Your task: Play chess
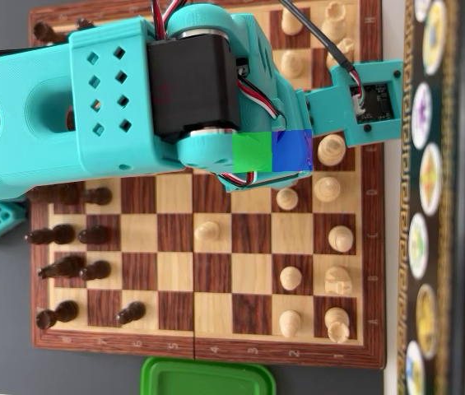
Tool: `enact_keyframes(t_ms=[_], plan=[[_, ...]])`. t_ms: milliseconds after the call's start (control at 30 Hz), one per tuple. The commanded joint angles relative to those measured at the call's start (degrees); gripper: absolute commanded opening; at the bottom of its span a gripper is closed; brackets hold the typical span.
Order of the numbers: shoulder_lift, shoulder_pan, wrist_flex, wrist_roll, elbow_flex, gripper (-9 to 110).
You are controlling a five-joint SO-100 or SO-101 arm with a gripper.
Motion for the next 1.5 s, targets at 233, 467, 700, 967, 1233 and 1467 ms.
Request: enact_keyframes(t_ms=[233, 467, 700, 967, 1233, 1467], plan=[[1.1, 0.9, -0.1, -0.3, -2.5, 14], [1.1, 0.7, -0.1, -0.3, -3.2, 14], [1.1, 0.9, 0.0, -0.3, -4.0, 14], [1.1, 1.0, 0.4, -0.3, -3.7, 14], [1.1, 1.0, 0.4, -2.5, -3.9, 10], [1.1, 1.5, 0.4, -4.0, -3.9, 6]])
